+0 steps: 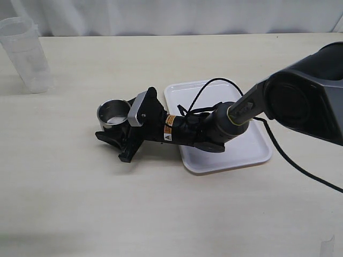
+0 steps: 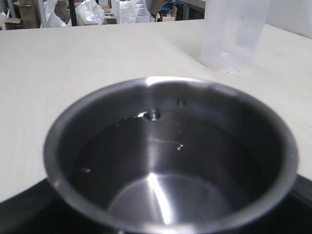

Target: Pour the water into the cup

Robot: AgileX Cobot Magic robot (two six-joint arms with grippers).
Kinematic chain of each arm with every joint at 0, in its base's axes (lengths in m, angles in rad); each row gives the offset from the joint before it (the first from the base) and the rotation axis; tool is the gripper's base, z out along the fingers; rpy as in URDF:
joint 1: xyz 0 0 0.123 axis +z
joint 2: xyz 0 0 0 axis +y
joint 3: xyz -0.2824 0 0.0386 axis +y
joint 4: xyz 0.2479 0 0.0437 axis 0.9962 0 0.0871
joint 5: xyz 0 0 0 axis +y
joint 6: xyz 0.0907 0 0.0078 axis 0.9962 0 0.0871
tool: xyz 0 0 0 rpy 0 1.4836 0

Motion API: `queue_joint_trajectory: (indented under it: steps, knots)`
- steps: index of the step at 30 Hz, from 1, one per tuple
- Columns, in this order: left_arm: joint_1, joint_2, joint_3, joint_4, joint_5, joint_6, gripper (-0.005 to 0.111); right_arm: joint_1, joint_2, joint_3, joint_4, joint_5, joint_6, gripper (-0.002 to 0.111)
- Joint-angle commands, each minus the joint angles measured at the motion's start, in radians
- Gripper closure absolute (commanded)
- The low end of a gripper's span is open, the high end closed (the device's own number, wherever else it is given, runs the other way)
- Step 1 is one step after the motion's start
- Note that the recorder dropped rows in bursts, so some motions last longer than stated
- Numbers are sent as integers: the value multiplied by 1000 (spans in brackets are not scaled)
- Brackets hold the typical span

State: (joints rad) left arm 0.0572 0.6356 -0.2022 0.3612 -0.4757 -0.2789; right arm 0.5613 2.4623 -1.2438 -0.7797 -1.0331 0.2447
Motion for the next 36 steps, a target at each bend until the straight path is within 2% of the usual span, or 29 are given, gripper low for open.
queue_joint_trajectory:
  steps: [1, 10, 36]
  knots:
    - [0, -106, 3, 1, 101, -55, 8, -3, 0, 0, -13, 40, -17, 54]
    - [0, -232, 3, -3, 216, -85, 8, -3, 0, 0, -13, 40, -17, 54]
    - [0, -234, 3, -3, 210, -85, 8, -3, 0, 0, -13, 40, -17, 54]
